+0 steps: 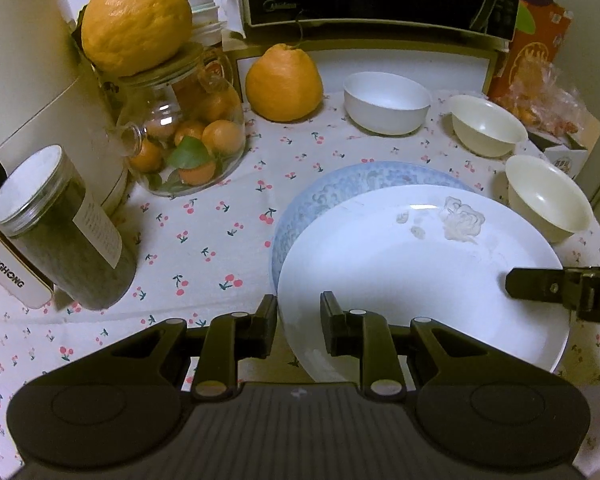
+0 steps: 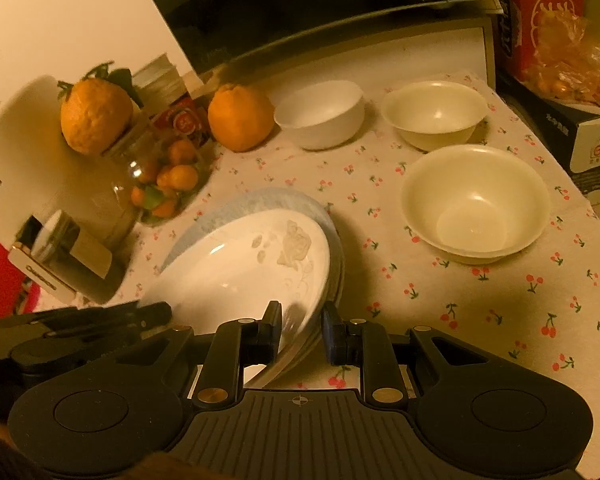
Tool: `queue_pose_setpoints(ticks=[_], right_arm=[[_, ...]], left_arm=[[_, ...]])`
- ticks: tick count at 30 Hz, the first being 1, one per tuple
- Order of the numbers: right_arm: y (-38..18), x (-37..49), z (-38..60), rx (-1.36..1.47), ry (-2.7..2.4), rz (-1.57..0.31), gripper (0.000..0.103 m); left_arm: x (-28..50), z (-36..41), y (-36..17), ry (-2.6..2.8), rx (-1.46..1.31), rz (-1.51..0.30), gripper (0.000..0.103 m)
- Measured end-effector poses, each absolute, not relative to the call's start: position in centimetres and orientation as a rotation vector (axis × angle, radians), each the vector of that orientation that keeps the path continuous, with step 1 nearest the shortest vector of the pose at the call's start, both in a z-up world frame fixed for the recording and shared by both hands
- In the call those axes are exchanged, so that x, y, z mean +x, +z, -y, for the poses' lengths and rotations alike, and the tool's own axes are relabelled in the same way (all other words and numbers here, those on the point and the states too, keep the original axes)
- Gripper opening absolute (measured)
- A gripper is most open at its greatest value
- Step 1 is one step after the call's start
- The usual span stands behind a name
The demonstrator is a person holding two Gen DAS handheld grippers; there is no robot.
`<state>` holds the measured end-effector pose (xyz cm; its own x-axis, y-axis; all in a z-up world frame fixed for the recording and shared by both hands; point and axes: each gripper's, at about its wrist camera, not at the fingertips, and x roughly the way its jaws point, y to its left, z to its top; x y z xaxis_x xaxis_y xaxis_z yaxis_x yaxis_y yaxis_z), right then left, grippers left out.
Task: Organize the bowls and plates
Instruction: 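Lower the white plate onto the blue-patterned plate stack with both grippers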
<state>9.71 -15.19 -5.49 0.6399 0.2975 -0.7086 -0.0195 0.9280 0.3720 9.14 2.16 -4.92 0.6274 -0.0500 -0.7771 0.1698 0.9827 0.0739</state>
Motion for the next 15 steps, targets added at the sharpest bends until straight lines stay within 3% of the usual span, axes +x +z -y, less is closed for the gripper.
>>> queue_pose_setpoints(ticks=[15], right_arm=[[-5.83,10.10,14.51,0.287,0.175,-0.869,0.020]], left_arm=[[9.17,-1.46,-5.13,-0.094,0.218,-0.839,0.027]])
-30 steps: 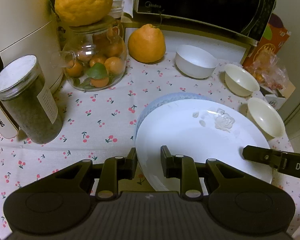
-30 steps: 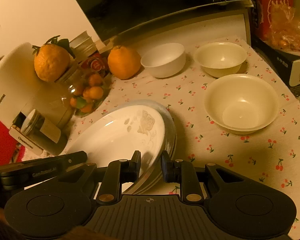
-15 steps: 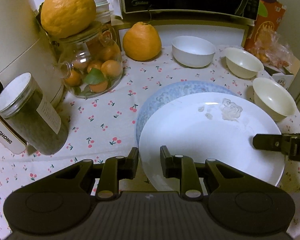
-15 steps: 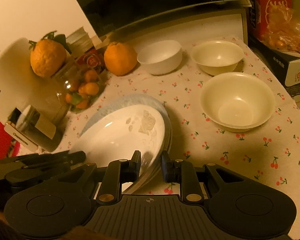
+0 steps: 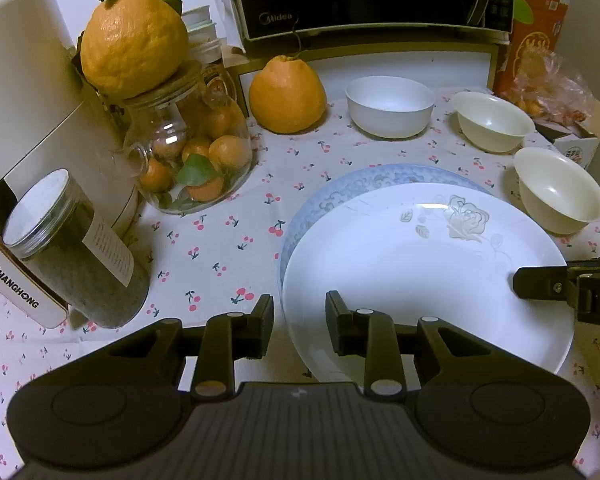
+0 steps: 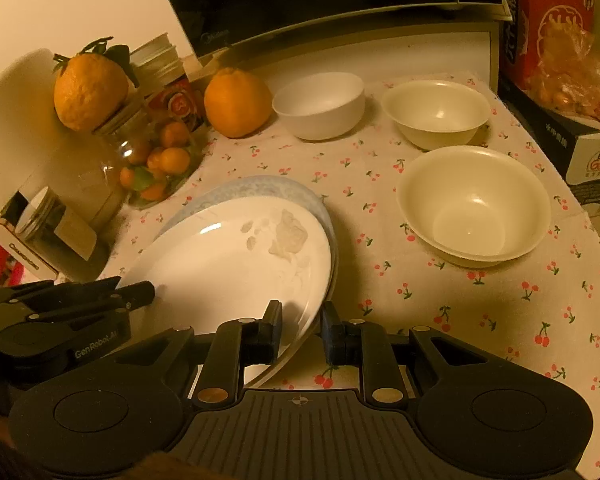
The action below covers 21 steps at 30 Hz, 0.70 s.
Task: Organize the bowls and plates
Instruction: 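Lower the white plate onto the blue-patterned plate stack with both grippers, then open both grippers and release the white plate on the stack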
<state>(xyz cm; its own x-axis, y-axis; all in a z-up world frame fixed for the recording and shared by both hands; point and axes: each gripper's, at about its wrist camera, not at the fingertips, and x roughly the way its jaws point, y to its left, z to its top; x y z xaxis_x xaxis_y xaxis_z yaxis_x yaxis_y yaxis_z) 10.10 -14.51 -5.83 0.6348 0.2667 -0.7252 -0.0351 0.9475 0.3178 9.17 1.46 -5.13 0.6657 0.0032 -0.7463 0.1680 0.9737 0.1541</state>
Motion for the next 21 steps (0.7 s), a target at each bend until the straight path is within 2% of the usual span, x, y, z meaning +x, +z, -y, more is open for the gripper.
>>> queue_pose_setpoints(ticks=[21], right_arm=[[-6.9,11.1,15.5,0.350,0.171,-0.863,0.024]], left_arm=[[10.0,-1.3,-5.6,-0.078,0.183,-0.798,0.026]])
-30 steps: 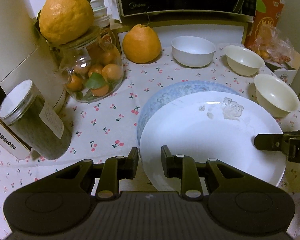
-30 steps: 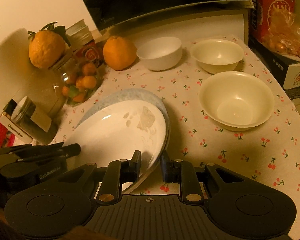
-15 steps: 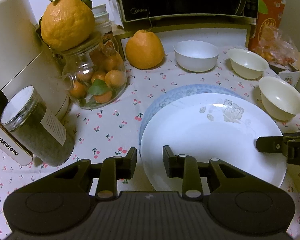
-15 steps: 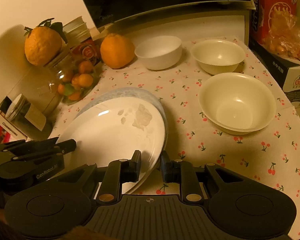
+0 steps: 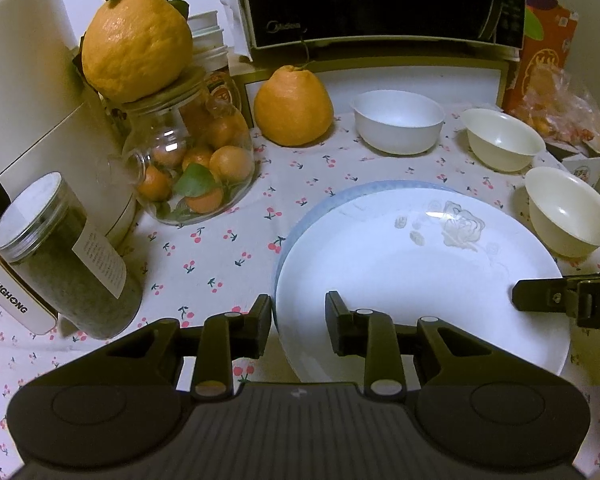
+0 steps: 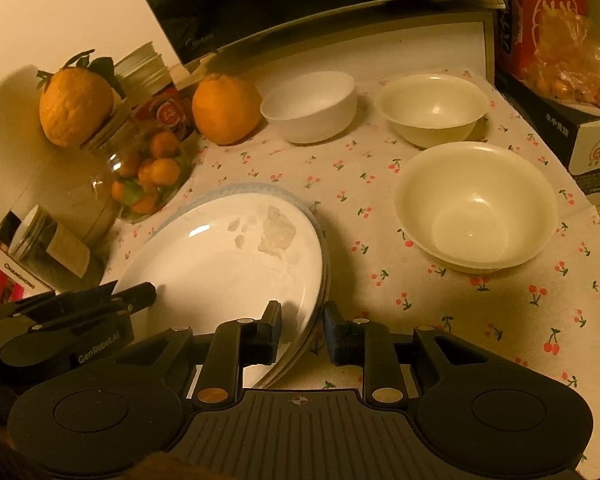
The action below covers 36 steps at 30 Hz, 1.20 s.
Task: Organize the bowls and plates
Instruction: 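Open both grippers and release the white plate on the stack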
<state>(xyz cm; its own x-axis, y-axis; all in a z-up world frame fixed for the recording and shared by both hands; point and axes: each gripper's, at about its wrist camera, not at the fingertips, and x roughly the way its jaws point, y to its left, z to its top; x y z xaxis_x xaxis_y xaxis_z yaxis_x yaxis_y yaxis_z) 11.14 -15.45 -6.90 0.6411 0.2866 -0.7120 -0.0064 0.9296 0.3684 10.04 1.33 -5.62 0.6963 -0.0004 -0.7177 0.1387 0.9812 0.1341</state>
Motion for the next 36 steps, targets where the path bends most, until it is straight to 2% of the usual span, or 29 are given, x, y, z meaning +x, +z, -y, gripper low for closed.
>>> queue_pose_setpoints(ticks=[9,15,21,27,32,36], right_arm=[[-7.2,11.5,15.7,0.386,0.164,-0.871,0.025],[-7.2,11.6,15.6,0.394,0.171,-0.874,0.030],[-6.8,11.4,15.4,0.405,0.191,-0.867,0.049],[-6.5,11.2,15.4,0.406,0.203,-0.866,0.061],[-5.9,10.8,16.1,0.406,0.224,-0.854,0.073],[-5.0,10.2,17.0,0.426,0.253,-0.822,0.084]], left_arm=[[10.3,-1.6,-5.7,-0.080,0.171,-0.811,0.024],[10.4,-1.7,-5.8,-0.090,0.150,-0.828,0.027],[10.5,-1.8,-5.8,-0.095,0.132,-0.847,0.032],[10.4,-1.8,-5.7,-0.097,0.111,-0.866,0.052],[10.2,-1.7,-5.4,-0.106,0.096,-0.871,0.077],[10.1,-1.7,-5.1,-0.108,0.076,-0.882,0.086]])
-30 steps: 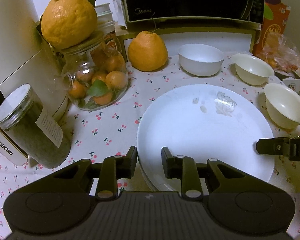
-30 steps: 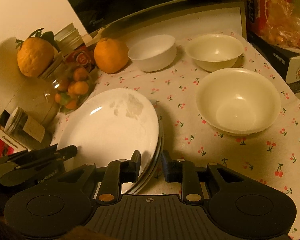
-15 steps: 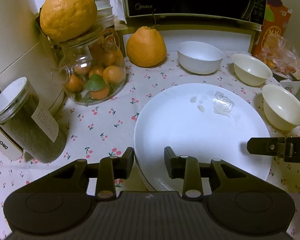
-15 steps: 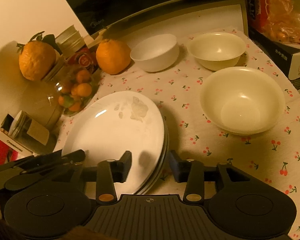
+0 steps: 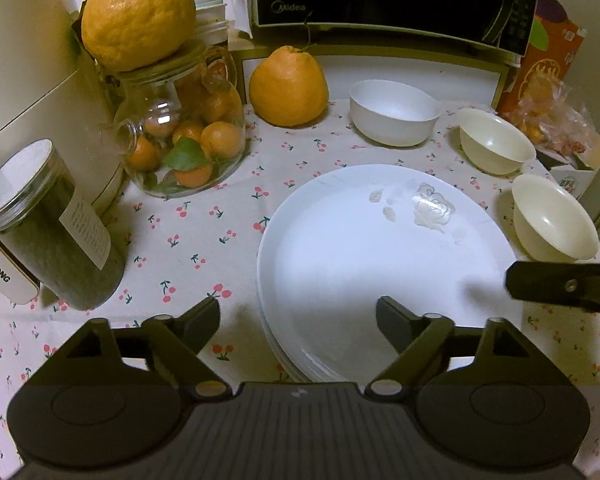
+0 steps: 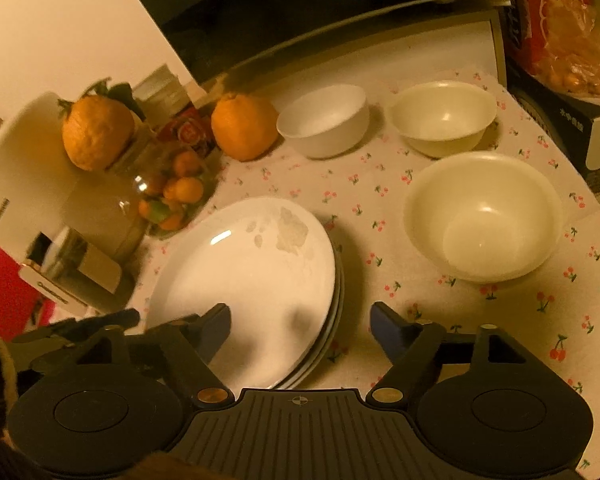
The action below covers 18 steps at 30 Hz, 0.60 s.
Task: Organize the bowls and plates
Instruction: 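Open both grippers and release the white plate on the stack, then move both grippers to the rim of the white bowl by the microwave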
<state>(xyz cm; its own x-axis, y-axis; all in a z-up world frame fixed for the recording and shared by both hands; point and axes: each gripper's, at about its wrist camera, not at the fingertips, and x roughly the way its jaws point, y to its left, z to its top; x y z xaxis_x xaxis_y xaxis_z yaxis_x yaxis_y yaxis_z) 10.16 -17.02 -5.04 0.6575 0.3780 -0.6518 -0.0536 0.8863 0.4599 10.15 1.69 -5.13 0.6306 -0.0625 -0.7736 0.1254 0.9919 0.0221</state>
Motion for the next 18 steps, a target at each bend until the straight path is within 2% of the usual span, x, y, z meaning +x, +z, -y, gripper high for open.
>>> queue_pose_setpoints(ticks=[8,11,18], right_arm=[[-2.8,8.3,18.3,0.420,0.305,-0.782,0.088],[-1.7,8.0,18.9,0.407,0.304,-0.742,0.093],[-0.5,10.6,20.8,0.466,0.272,-0.730,0.094]], left_arm=[[10.0,-2.0,-3.9,-0.089,-0.011,-0.866,0.098],[10.2,-1.9,-3.2,-0.093,-0.043,-0.857,0.102],[12.5,-1.0,-2.2,-0.114,-0.153,-0.893,0.102]])
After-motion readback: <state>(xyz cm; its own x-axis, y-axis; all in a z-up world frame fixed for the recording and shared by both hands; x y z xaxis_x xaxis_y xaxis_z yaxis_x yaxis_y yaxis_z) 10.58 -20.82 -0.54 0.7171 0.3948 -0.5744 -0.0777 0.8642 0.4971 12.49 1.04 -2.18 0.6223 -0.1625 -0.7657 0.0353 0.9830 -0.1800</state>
